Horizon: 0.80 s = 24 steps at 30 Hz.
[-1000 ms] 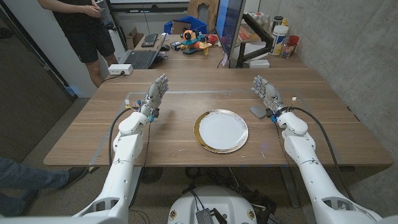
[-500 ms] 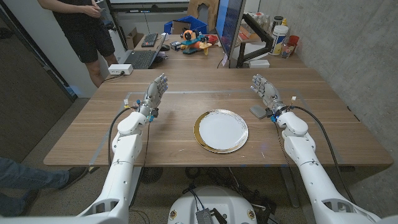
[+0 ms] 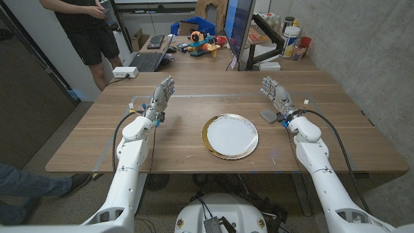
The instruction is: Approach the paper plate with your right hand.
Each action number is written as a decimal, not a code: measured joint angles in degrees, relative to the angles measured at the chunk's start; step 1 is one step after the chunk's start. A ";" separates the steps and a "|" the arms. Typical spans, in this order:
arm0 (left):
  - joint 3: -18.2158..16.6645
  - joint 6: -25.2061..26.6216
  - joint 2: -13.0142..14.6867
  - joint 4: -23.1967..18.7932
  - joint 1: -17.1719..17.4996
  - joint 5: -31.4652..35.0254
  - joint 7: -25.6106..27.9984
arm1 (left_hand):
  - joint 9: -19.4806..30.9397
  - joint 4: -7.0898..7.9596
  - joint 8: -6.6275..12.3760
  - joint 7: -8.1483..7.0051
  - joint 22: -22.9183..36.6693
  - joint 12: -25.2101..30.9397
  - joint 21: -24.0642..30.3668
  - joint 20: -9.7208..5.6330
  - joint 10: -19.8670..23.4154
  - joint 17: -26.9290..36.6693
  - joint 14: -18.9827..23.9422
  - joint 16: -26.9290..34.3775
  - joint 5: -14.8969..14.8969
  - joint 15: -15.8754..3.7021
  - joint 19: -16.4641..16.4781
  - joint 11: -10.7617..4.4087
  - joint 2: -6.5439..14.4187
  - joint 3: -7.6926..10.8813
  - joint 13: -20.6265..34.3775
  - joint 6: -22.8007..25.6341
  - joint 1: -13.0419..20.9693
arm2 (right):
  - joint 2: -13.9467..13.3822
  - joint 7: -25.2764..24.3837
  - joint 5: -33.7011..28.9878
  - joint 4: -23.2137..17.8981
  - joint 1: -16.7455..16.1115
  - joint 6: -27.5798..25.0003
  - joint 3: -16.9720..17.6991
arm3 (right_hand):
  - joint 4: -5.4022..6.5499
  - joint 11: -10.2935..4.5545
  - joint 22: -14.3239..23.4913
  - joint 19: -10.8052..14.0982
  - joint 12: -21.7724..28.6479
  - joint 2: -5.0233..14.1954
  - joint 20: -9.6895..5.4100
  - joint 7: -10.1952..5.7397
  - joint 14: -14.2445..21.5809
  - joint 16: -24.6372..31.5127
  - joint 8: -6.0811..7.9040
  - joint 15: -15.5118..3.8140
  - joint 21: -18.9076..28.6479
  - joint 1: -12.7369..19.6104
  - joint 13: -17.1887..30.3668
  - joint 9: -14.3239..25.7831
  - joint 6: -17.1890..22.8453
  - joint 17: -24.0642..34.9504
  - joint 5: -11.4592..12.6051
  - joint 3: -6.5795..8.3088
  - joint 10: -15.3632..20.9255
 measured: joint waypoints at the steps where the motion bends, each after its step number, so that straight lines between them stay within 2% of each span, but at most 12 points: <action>1: 0.00 -0.05 -0.04 0.00 0.00 0.00 0.00 | 0.00 0.00 0.00 0.00 0.00 0.00 0.00 0.00 0.00 0.00 0.00 0.00 0.00 0.00 0.00 0.00 0.00 0.00 -0.01 0.00 0.00 | -0.02 0.07 -0.04 -0.09 -0.03 0.07 0.00 | 0.00 0.00 0.00 0.00 0.00 0.24 0.00 0.00 0.00 0.00 0.00 0.00 0.00 -0.24 0.00 0.00 0.00 0.00 0.00 0.00 0.00; 24: 0.12 -0.19 -0.18 0.00 0.11 0.07 0.09 | 0.00 -0.24 0.00 0.00 0.00 0.00 -0.44 0.00 0.00 0.00 0.00 0.00 -0.25 0.00 0.00 0.00 0.00 0.24 0.00 0.00 0.00 | -0.56 0.67 -0.28 -1.80 -0.60 1.16 -0.30 | -0.24 -0.01 0.00 0.42 0.00 0.29 0.00 0.00 0.10 0.00 0.00 -0.10 0.00 -0.28 0.00 0.00 0.00 -0.26 0.00 -0.23 -0.01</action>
